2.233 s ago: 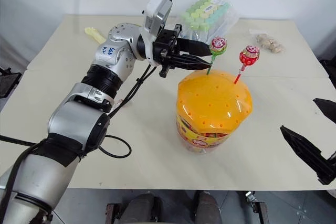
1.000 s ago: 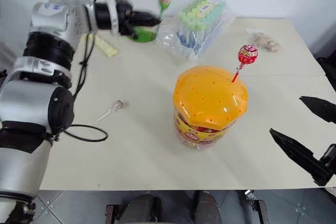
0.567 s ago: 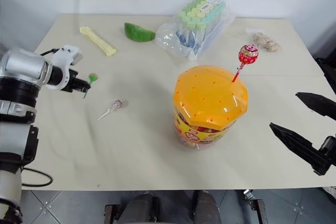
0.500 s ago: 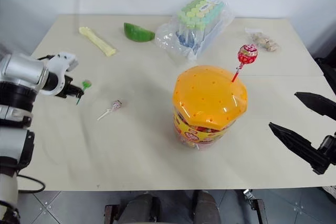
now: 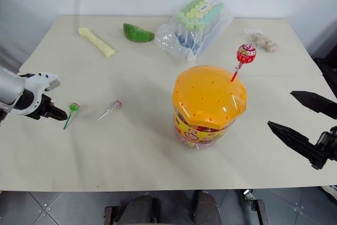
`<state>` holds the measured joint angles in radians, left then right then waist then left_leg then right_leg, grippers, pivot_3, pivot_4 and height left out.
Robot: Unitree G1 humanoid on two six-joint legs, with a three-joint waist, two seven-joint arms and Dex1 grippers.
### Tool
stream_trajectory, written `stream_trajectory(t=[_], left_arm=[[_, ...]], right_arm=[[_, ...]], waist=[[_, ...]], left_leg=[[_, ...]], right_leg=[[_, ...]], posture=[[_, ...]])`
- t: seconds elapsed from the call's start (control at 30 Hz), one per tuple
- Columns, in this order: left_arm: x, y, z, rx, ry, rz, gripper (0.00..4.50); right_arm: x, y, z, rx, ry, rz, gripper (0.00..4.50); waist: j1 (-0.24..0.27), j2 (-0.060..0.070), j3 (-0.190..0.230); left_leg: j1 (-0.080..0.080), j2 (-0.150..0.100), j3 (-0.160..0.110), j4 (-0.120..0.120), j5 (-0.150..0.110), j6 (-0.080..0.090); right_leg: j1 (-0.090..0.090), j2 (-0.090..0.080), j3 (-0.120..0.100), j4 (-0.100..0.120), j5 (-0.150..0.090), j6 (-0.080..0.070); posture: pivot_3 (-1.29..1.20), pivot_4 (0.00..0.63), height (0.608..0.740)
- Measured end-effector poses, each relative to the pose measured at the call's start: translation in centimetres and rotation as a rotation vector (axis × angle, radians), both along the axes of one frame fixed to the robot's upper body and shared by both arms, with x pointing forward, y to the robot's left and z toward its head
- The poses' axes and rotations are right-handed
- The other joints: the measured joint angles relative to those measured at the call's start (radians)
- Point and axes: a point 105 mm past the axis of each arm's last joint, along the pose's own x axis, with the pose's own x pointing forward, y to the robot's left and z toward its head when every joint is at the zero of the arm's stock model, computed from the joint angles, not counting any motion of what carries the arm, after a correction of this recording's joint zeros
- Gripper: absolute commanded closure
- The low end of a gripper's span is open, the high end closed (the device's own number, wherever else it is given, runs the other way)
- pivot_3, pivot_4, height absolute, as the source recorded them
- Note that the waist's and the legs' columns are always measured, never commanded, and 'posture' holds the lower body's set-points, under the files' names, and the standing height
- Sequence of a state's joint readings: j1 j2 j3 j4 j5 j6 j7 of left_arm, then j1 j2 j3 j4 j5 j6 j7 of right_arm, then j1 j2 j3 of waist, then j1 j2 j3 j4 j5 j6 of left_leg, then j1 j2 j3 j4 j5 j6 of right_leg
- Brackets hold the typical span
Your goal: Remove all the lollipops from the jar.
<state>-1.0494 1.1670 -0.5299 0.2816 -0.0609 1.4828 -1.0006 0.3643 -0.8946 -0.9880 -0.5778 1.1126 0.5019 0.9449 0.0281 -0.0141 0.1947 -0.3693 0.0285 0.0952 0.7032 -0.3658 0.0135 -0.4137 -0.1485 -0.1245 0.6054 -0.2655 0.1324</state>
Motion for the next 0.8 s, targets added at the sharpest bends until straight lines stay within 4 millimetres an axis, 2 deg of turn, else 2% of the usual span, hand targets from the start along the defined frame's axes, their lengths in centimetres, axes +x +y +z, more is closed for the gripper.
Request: stream_trajectory(t=[0.07,0.13,0.3,0.33,0.43,0.6,0.8], left_arm=[[0.1,0.0,1.3,-0.002,-0.040,-0.028,0.13],[0.7,-1.0,3.1,-0.050,-0.118,-0.111,0.04],[2.9,-6.9,7.4,-0.289,-0.407,-0.467,0.04],[3.4,-8.5,8.5,-0.376,-0.516,-0.547,0.04],[3.4,-11.3,10.5,-0.572,-0.738,-0.737,0.04],[1.4,-13.8,11.1,-0.808,-0.888,-1.044,0.04],[-1.2,-14.4,10.1,-0.917,-0.872,-1.337,0.04]], right_arm=[[0.1,-0.2,0.0,-0.011,0.005,-0.003,0.00],[0.3,-0.4,0.1,-0.019,0.013,-0.009,0.00],[0.9,-0.8,0.5,-0.040,0.025,-0.028,0.00],[1.4,-1.0,0.8,-0.042,0.012,-0.047,0.00],[2.3,-1.0,1.6,-0.024,-0.026,-0.072,0.00],[3.5,-0.4,1.9,0.028,-0.004,-0.058,0.00],[5.0,1.8,2.8,0.042,-0.025,0.020,0.00]], waist=[[-0.001,0.000,0.000],[0.001,0.000,0.000],[0.006,0.000,0.000],[0.004,0.000,0.000],[-0.003,0.000,0.000],[-0.008,0.000,0.000],[-0.003,0.000,0.000]], left_leg=[[0.000,0.000,0.001,0.000,0.000,0.000],[0.000,0.000,0.001,0.000,0.000,0.000],[-0.001,0.000,0.000,0.003,0.000,0.000],[0.000,0.000,0.001,0.005,0.000,0.000],[-0.001,0.001,0.000,0.008,0.000,0.000],[-0.001,0.001,0.001,0.010,0.000,0.000],[-0.001,0.001,0.001,0.012,-0.001,0.000]], right_leg=[[0.000,0.000,0.000,0.000,0.000,0.000],[0.000,0.000,0.000,0.000,0.000,0.000],[0.000,0.000,0.000,0.001,0.000,0.000],[0.000,0.000,0.000,0.002,0.000,0.000],[0.000,0.000,0.000,0.004,0.000,0.000],[0.000,0.000,0.001,0.006,0.000,0.000],[0.000,0.000,0.001,0.007,0.000,0.000]], posture=[[0.00,0.150,0.740],[0.00,0.150,0.740],[0.00,0.150,0.740],[0.00,0.150,0.740],[0.00,0.150,0.740],[0.00,0.150,0.740],[0.00,0.150,0.740]])
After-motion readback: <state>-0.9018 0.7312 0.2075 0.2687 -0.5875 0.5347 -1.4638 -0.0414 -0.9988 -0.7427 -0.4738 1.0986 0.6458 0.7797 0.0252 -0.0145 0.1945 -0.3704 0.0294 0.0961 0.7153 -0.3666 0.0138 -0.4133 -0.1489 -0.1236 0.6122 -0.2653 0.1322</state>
